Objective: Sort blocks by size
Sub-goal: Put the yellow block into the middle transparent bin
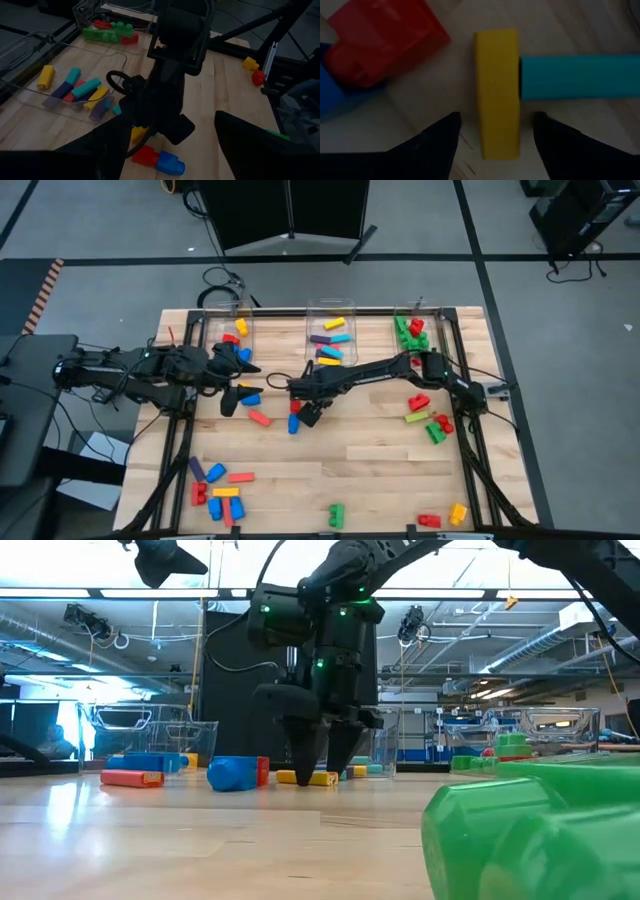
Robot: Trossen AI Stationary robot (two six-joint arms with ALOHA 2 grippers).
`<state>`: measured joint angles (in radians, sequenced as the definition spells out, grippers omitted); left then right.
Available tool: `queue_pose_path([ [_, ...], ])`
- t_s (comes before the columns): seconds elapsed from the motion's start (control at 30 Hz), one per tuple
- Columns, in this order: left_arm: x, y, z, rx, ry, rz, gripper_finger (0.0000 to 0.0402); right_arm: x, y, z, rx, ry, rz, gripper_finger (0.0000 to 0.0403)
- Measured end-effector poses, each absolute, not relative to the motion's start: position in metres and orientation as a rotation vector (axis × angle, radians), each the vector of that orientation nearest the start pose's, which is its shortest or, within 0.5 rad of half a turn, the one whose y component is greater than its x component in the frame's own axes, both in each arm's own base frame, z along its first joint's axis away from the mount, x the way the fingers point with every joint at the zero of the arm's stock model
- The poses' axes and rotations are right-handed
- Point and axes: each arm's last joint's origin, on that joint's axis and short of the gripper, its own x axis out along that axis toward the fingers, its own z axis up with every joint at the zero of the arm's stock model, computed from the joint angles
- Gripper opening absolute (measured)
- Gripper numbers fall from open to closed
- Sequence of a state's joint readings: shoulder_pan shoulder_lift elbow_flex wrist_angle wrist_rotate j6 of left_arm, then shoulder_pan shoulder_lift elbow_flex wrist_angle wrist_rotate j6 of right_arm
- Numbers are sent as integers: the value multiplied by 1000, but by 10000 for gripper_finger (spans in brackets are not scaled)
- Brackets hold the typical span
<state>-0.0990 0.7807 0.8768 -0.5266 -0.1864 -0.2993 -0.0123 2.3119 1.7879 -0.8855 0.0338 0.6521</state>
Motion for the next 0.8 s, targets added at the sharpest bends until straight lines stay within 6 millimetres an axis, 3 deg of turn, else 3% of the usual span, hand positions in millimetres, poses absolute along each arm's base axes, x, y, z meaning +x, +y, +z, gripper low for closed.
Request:
queue_pose_path([
  [0.13, 158, -10, 332, -233, 410, 149, 292, 455, -1, 128, 525, 1351, -485, 216],
  [0.33, 158, -10, 332, -232, 409, 153, 292, 456, 5, 126, 531, 1342, -468, 121],
  [0.5, 158, -10, 332, -228, 409, 155, 292, 455, 9, 130, 522, 1341, -454, 112],
  [0.67, 158, -10, 332, -228, 409, 155, 292, 446, 13, 152, 519, 1363, -422, 112],
  [0.8, 158, -10, 332, -227, 408, 156, 292, 435, 15, 197, 492, 1282, -395, 112],
])
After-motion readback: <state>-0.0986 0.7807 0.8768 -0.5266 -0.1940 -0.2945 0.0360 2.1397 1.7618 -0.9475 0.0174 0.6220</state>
